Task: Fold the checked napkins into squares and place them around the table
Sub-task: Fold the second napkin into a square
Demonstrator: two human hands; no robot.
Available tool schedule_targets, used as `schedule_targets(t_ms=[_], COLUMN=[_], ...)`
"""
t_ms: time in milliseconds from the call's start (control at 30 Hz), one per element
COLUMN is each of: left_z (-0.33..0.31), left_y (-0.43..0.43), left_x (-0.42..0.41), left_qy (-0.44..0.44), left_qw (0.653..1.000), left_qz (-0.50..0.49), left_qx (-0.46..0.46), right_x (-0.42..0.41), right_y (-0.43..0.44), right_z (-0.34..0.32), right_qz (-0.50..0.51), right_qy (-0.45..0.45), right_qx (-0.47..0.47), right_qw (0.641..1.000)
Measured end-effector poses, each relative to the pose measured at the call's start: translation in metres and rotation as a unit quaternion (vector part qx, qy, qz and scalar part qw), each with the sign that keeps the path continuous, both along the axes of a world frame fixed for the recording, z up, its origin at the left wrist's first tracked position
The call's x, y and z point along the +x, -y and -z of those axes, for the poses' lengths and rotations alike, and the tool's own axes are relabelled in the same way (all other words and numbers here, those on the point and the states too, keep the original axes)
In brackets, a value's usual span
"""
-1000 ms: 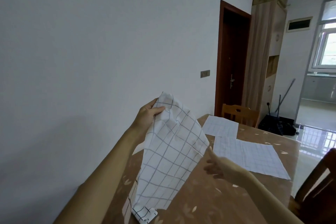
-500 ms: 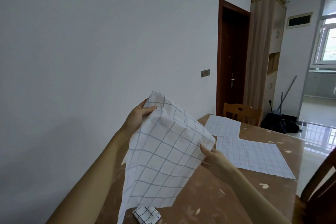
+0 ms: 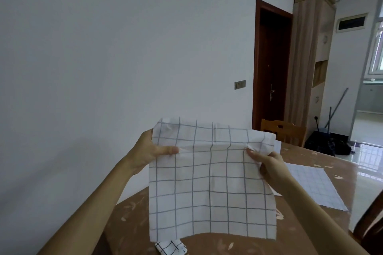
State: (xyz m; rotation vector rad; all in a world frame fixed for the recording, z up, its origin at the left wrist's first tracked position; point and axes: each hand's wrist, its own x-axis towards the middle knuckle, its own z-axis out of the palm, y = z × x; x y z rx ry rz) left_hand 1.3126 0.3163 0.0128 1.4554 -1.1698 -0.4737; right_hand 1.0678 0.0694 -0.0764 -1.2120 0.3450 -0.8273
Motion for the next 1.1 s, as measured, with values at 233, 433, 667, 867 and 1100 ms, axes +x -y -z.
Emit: schedule_targets(t_ms=[233,433,667,867,1100], left_z=[0.011,0.007,0.011,0.009,0.004], left_y=[0.006,0.001,-0.010,-0.013,-0.013], left_x=[0.010,0.024,0.041,0.036,0.039], left_qy=[0.072,0.115,0.177,0.173,0.017], left_qw=[0.996,0.991,0.976,0.979,0.996], left_qz=[-0.042,-0.058,-0.121,-0.109,-0.084], left_qx=[-0.036,-0.036,-0.025,-0.009,0.008], right_x=[-0.010,-0.018,-0.029,-0.034,-0.040], right_y=[0.008,0.021,0.021,0.011,-0.009], right_z=[-0.014,-0.023,-0.044,-0.052,-0.066], right_qz=[0.012,0.051,0.035,0.029,-0.023], right_qy=[-0.033,-0.187,-0.258,-0.252,-0.194], right_qx=[-0.141,-0.107,-0.435,-0.451,-0.376], right_qw=[0.989,0.975,0.862,0.855,0.906])
